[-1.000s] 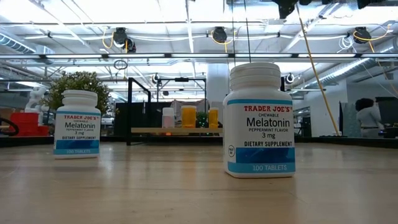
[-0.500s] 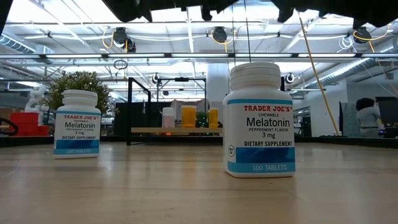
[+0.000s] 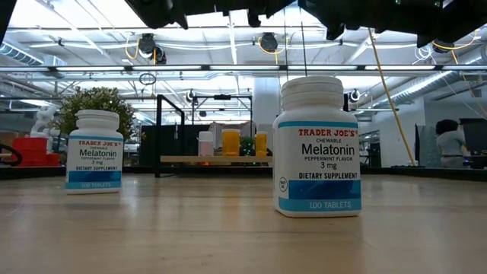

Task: Pick and place medicine bottles onto shelf by color
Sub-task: Put the blue pill bottle on the shelf aligned with the other blue pill bottle

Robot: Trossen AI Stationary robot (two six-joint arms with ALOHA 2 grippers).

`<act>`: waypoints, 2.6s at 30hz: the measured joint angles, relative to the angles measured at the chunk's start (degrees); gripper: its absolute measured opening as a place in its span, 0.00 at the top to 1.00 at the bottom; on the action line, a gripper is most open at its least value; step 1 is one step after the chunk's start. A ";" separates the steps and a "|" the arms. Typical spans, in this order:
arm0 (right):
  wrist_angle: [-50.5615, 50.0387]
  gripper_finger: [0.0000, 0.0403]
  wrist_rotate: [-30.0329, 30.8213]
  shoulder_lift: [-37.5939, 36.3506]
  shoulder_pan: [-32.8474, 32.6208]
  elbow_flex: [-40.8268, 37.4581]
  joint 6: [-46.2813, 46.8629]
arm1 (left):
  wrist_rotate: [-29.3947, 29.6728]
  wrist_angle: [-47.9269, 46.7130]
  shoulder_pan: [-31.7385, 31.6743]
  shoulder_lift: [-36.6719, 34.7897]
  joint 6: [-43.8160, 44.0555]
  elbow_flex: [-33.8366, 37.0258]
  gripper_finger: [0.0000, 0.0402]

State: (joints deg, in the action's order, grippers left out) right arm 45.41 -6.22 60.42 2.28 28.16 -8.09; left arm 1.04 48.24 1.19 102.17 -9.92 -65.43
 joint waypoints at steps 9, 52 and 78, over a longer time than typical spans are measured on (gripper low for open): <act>0.29 0.75 0.00 0.09 0.00 0.00 -0.13 | -0.18 -1.51 -0.65 0.00 -0.03 0.00 0.52; -46.11 0.41 12.56 -9.50 1.56 10.69 -0.09 | -0.94 -13.35 -5.92 -0.09 0.65 0.00 0.72; -31.48 0.42 13.61 -0.70 -0.87 10.71 1.16 | -0.98 -21.58 -5.96 -0.07 -0.88 0.00 0.72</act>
State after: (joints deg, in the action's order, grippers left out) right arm 13.93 7.39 59.73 1.41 38.87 -6.92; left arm 0.05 26.65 -4.78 102.10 -10.81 -65.43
